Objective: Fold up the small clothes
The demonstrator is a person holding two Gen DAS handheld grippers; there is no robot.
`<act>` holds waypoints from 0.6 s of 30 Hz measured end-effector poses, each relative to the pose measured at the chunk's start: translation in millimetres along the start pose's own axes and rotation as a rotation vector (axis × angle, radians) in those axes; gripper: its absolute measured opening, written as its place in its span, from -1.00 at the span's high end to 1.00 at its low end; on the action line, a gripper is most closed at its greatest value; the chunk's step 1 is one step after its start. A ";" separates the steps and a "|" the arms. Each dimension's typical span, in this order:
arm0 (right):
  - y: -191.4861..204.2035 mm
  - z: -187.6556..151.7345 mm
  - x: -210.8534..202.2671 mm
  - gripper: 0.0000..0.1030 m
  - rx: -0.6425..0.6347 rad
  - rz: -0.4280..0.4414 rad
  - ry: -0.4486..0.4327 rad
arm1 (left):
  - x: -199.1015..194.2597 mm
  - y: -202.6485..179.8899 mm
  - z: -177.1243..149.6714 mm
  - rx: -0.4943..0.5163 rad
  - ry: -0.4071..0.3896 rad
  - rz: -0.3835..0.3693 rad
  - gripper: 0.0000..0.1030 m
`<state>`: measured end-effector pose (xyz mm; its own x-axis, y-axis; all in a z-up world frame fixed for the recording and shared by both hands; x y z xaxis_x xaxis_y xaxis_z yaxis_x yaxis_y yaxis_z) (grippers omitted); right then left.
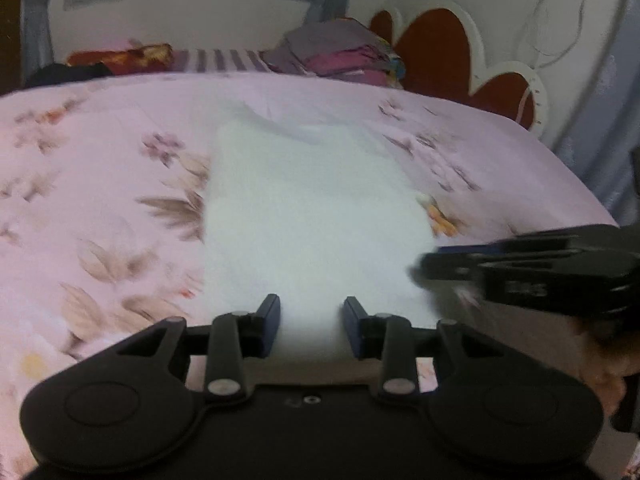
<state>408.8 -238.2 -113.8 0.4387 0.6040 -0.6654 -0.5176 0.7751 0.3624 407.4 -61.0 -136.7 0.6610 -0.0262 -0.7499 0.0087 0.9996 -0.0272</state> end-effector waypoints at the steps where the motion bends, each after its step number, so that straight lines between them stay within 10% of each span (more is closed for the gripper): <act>1: -2.5 2.1 -3.3 0.80 0.008 0.000 -0.011 | -0.5 3.7 3.7 -0.010 -0.003 0.014 0.31; 8: -37.1 16.1 -19.3 0.57 0.150 0.001 -0.080 | 11.4 16.8 17.9 0.019 -0.013 0.184 -0.94; 9: -44.9 16.6 -20.2 -0.19 0.181 -0.005 -0.084 | 12.4 17.1 19.0 0.023 -0.026 0.203 -0.94; 10: -52.6 17.0 -21.4 -0.47 0.215 -0.004 -0.101 | 13.8 18.7 20.2 0.021 -0.022 0.200 -0.94; 18: -89.3 32.5 -20.9 -0.52 0.401 0.222 -0.138 | 34.9 40.1 40.2 -0.151 0.036 0.065 -0.78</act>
<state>469.7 -314.0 -111.1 0.4570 0.7611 -0.4603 -0.2978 0.6186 0.7271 461.0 -21.4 -137.4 0.6292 0.0358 -0.7764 -0.1479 0.9862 -0.0743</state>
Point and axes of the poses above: each gripper's, at about its wrist camera, not at the fingertips, and x roughly the way its jaws point, y to its left, z to its top, the point moved 3 cm from there along x, roughly the way its jaws point, and after that the axes turned 13 degrees about z, right-handed, at the moved point
